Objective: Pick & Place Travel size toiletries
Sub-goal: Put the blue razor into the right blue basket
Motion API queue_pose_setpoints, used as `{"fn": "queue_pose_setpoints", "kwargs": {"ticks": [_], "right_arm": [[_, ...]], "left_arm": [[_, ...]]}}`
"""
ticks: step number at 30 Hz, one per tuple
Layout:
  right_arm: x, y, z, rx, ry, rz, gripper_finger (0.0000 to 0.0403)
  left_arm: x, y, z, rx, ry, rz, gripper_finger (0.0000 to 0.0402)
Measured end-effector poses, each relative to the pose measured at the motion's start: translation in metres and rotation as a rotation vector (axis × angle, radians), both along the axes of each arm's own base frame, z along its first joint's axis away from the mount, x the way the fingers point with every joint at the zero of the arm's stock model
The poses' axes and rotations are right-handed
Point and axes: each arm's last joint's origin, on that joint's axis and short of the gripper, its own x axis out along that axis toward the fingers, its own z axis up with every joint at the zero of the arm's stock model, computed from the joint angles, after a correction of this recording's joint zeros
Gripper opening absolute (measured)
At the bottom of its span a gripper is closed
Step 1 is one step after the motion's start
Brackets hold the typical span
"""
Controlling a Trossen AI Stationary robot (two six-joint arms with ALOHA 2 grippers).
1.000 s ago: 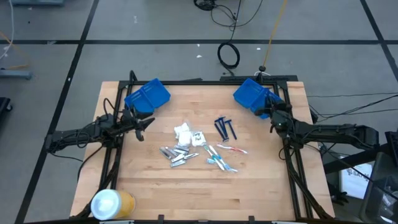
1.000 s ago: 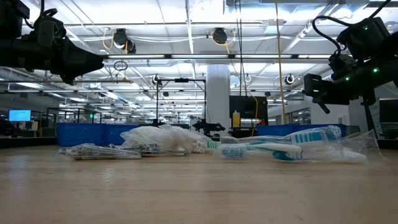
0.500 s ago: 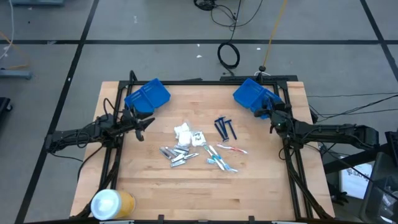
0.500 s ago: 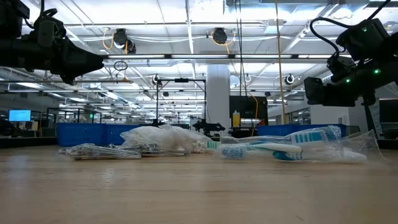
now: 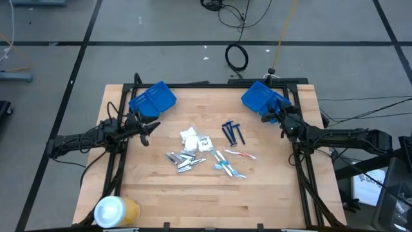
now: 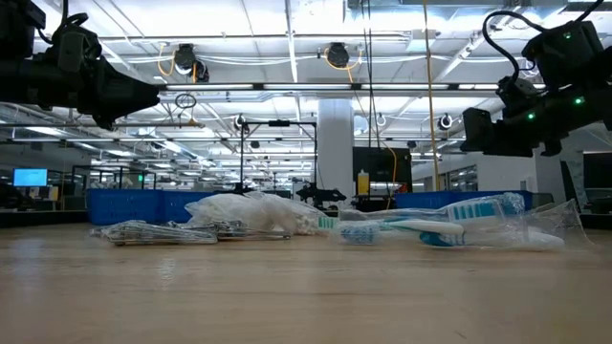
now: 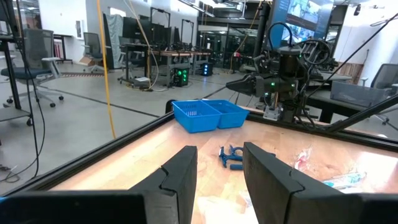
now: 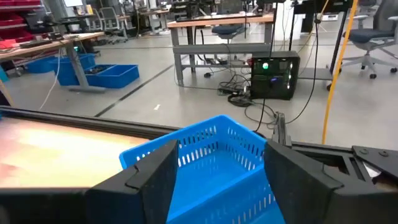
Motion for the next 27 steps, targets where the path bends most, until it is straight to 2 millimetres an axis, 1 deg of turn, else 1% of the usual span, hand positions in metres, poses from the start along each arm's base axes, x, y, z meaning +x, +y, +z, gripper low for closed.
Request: {"fn": "queue_pose_setpoints", "kwargs": {"ticks": [10, 27], "right_arm": [[0.0007, -0.0004, 0.0045, -0.017, -0.052, -0.002, 0.0217], [0.002, 0.0005, 0.008, -0.038, -0.065, 0.022, 0.0218]], "left_arm": [[0.0, 0.0, 0.0001, 0.0, 0.0, 0.0, 0.0127], [0.0, 0.0, 0.0, 0.0, 0.0, 0.0, 0.0127]]}}
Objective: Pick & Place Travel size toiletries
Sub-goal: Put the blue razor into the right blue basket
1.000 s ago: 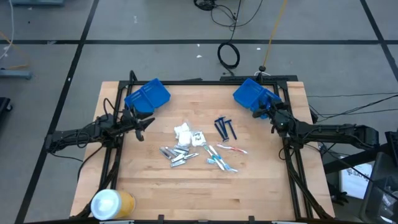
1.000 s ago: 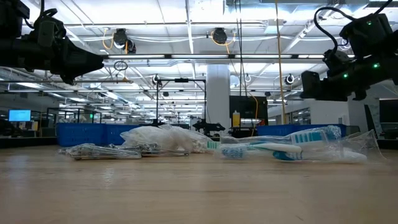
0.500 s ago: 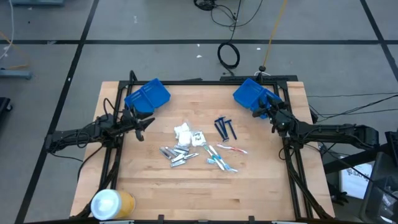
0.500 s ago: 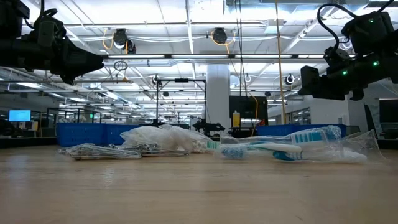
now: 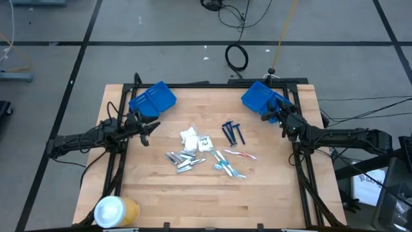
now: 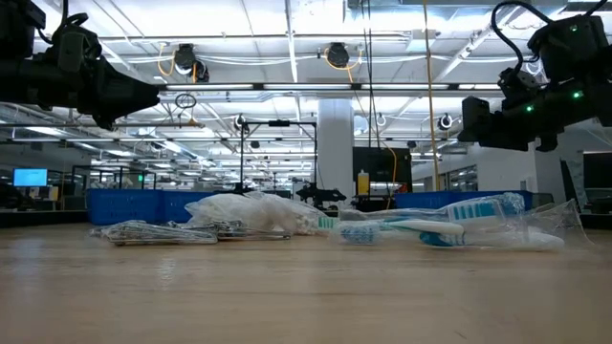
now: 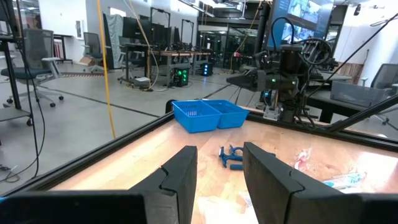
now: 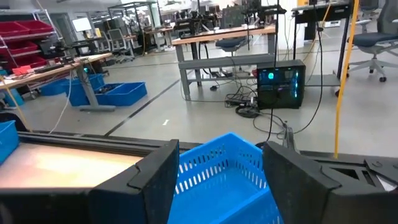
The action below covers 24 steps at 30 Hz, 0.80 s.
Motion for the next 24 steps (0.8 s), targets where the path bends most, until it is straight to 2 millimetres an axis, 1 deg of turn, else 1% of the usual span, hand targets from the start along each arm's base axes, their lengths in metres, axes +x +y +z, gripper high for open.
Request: {"fn": "queue_pose_setpoints", "kwargs": {"ticks": [5, 16, 19, 24], "right_arm": [[0.004, 0.004, -0.004, 0.028, 0.034, 0.134, 0.0219], [0.009, 0.007, -0.005, 0.041, 0.056, 0.345, 0.0222], [0.01, 0.008, -0.004, 0.051, 0.029, 0.393, 0.022], [0.011, 0.009, -0.002, 0.079, -0.054, 0.423, 0.0216]], "left_arm": [[0.0, 0.0, 0.0, 0.0, 0.0, 0.0, 0.0127], [0.0, 0.0, 0.0, 0.0, 0.0, -0.001, 0.0127], [0.0, 0.0, 0.0, 0.0, 0.0, -0.001, 0.0127], [0.0, 0.0, 0.0, 0.0, 0.0, 0.0, 0.0127]]}}
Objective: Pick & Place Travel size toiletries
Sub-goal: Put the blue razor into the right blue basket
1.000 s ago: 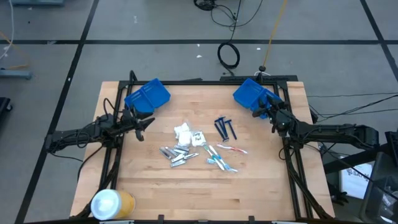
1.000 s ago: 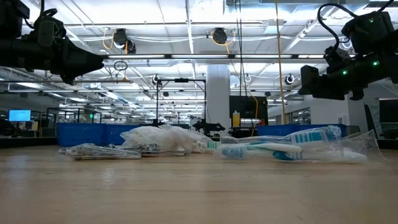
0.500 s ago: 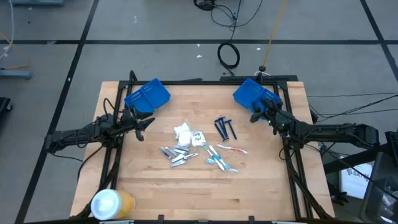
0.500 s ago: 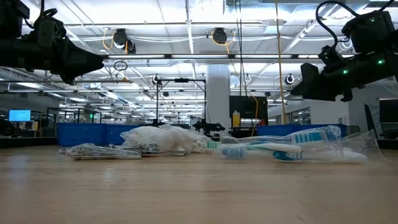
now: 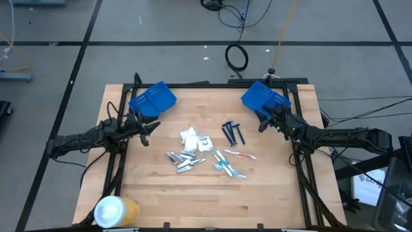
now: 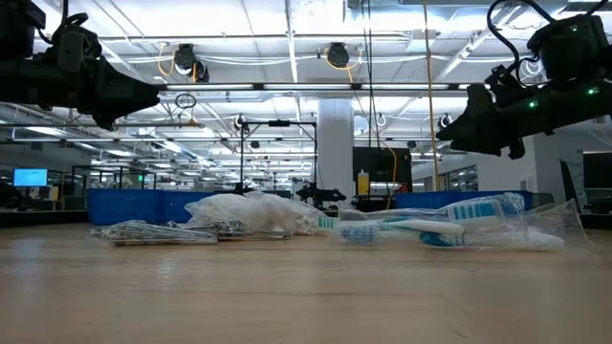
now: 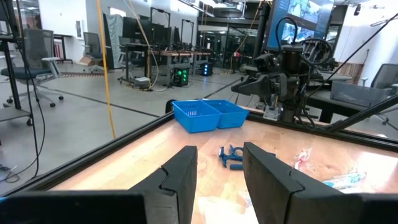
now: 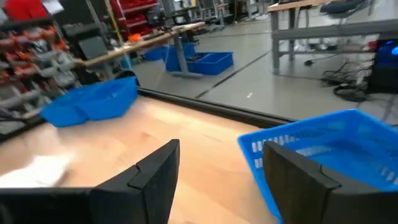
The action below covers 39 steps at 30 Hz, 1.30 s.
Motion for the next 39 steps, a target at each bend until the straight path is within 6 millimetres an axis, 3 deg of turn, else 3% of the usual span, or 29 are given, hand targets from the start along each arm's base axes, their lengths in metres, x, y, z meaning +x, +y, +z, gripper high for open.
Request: {"fn": "queue_pose_setpoints", "kwargs": {"ticks": [3, 6, 10, 16, 24, 30, 39], "right_arm": [[0.002, 0.002, 0.003, 0.0, -0.026, 0.09, 0.0217], [0.009, 0.001, 0.007, 0.047, 0.093, 0.135, 0.0216], [0.034, 0.0, 0.044, 0.109, 0.202, 0.183, 0.0213], [0.084, 0.017, 0.052, 0.304, 0.484, 0.255, 0.0212], [0.129, 0.03, 0.016, 0.525, 0.661, 0.159, 0.0212], [0.133, 0.025, -0.013, 0.613, 0.717, 0.044, 0.0212], [0.134, 0.021, -0.021, 0.621, 0.709, -0.031, 0.0203]], "left_arm": [[0.0, 0.0, 0.0, 0.0, 0.0, 0.0, 0.0127], [0.0, 0.0, 0.0, 0.0, 0.0, 0.0, 0.0127], [0.0, 0.0, 0.0, 0.0, 0.0, 0.0, 0.0127], [0.0, 0.0, 0.0, 0.0, -0.001, -0.001, 0.0127], [0.0, 0.0, 0.0, 0.0, 0.0, 0.0, 0.0127], [0.0, 0.0, 0.0, 0.0, 0.0, 0.0, 0.0127], [0.0, 0.0, 0.0, 0.0, 0.0, 0.0, 0.0127]]}}
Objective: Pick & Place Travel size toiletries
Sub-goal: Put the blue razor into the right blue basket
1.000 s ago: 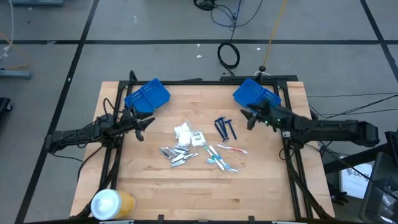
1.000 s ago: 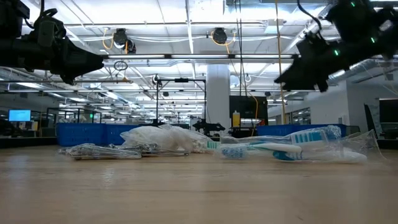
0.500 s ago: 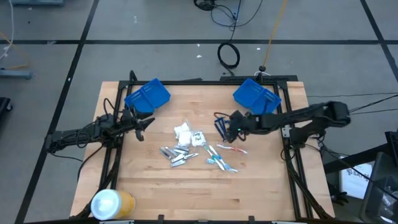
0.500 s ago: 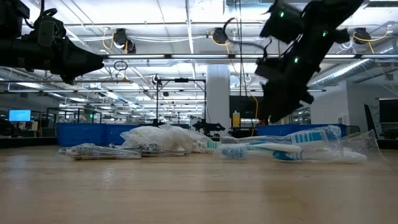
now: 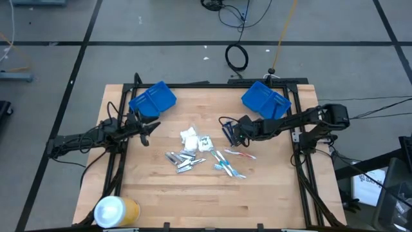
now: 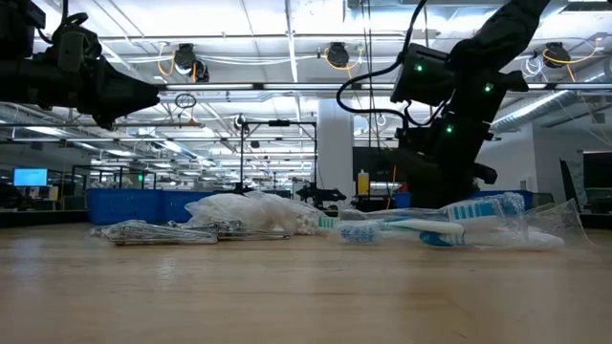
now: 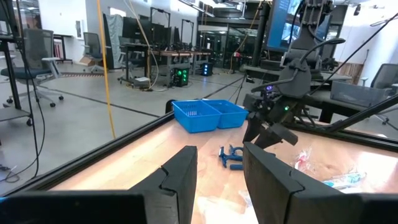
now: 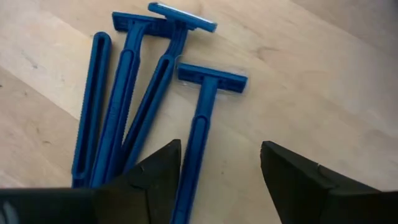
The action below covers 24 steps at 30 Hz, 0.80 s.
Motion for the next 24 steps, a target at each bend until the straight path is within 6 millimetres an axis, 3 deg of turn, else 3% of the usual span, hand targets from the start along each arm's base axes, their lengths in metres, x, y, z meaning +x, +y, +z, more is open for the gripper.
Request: {"fn": "queue_pose_setpoints", "kwargs": {"ticks": [17, 24], "right_arm": [[-0.0006, 0.0019, -0.0005, -0.023, 0.036, 0.075, 0.0046], [-0.0065, 0.0021, -0.0074, -0.037, 0.042, 0.083, 0.0014]], "left_arm": [[0.0, 0.0, -0.0001, 0.0, 0.0, 0.0, 0.0127], [0.0, 0.0, 0.0, 0.0, 0.0, 0.0, 0.0127]]}}
